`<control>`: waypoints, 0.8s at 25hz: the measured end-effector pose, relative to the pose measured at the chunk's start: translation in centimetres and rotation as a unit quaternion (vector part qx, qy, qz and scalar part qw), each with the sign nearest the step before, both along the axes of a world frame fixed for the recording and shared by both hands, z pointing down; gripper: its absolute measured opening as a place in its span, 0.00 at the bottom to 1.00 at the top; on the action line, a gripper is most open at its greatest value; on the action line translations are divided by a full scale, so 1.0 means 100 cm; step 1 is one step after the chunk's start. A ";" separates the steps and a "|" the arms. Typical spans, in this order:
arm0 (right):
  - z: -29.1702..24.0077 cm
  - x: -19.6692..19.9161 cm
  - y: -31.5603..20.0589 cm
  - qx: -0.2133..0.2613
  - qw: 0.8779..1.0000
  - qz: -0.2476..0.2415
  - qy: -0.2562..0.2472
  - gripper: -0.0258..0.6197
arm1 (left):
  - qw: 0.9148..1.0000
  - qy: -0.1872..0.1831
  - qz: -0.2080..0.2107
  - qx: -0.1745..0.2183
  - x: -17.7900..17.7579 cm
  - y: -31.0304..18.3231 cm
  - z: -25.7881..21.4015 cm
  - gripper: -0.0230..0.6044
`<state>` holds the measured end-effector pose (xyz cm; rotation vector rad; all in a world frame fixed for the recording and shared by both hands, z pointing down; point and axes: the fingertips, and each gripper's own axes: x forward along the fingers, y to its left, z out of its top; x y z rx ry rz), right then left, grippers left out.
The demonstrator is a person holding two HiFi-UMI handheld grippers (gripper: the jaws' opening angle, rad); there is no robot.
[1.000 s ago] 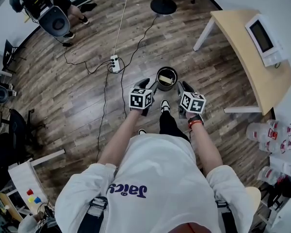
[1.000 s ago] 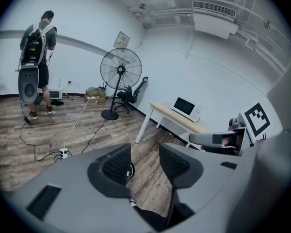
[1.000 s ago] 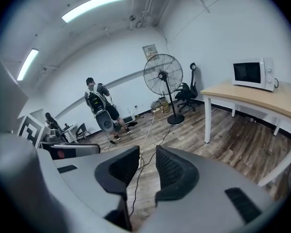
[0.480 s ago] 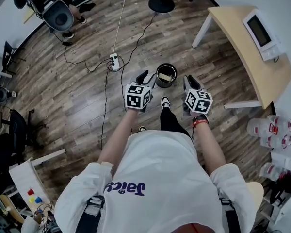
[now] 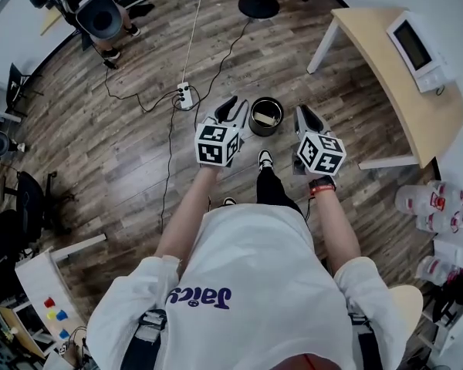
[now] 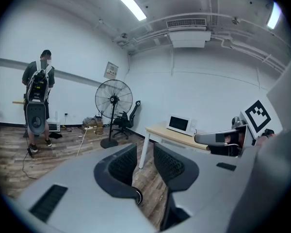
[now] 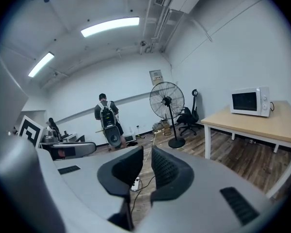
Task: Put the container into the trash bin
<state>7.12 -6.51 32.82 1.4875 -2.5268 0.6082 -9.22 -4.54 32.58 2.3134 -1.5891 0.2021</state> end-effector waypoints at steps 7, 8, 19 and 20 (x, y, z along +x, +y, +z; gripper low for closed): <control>-0.020 -0.003 0.002 0.023 1.000 0.014 -0.006 0.12 | 1.000 0.002 -0.006 0.023 -0.003 0.006 -0.021 0.15; -0.023 -0.001 0.002 0.029 0.999 0.017 -0.003 0.12 | 1.000 0.003 -0.004 0.024 -0.001 0.008 -0.023 0.13; -0.039 0.004 0.028 0.057 0.998 0.033 0.010 0.06 | 0.998 0.020 -0.016 0.061 -0.008 0.023 -0.045 0.07; -0.039 0.005 0.032 0.058 0.998 0.034 0.010 0.06 | 0.997 0.031 -0.019 0.064 -0.008 0.026 -0.050 0.07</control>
